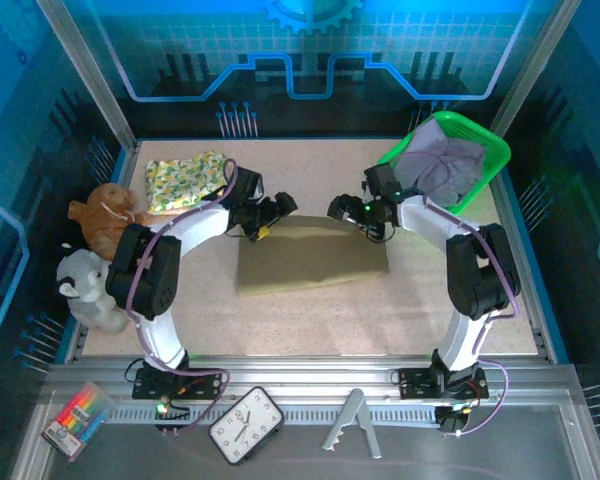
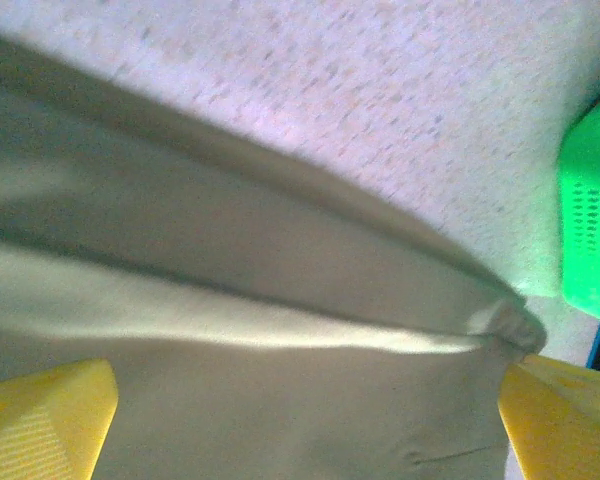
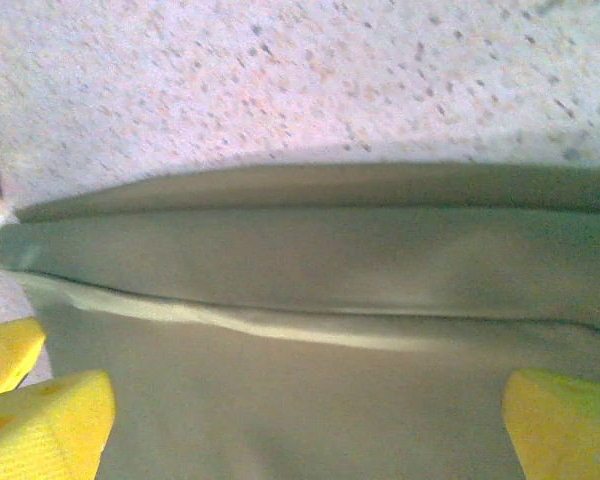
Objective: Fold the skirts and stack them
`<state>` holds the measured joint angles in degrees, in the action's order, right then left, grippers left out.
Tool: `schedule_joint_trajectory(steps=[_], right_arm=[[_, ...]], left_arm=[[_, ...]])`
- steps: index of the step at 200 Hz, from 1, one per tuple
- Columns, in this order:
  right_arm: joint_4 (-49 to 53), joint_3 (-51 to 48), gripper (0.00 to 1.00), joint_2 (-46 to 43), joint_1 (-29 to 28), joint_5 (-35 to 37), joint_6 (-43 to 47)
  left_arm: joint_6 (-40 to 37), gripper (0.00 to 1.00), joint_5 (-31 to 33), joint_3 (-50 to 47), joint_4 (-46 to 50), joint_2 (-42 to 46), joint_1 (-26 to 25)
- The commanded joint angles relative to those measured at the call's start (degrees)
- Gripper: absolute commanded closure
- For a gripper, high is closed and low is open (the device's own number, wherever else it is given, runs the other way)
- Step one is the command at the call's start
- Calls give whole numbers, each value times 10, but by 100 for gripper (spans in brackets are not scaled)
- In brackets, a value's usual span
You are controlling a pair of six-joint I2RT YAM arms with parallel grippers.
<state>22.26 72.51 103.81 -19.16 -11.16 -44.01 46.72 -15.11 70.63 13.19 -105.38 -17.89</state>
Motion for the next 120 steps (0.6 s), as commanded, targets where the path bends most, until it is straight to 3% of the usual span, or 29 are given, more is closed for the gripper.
schedule_joint_trajectory(steps=[1,54,120], right_arm=[[-8,36,0,43,-5,4,-27],[7,53,0,117,21,61,-24],[38,44,0,87,41,109,19]], left_arm=[[18,1,-7,43,3,-55,4],[7,1,55,92,35,-147,34],[-42,1,101,94,88,-128,40]])
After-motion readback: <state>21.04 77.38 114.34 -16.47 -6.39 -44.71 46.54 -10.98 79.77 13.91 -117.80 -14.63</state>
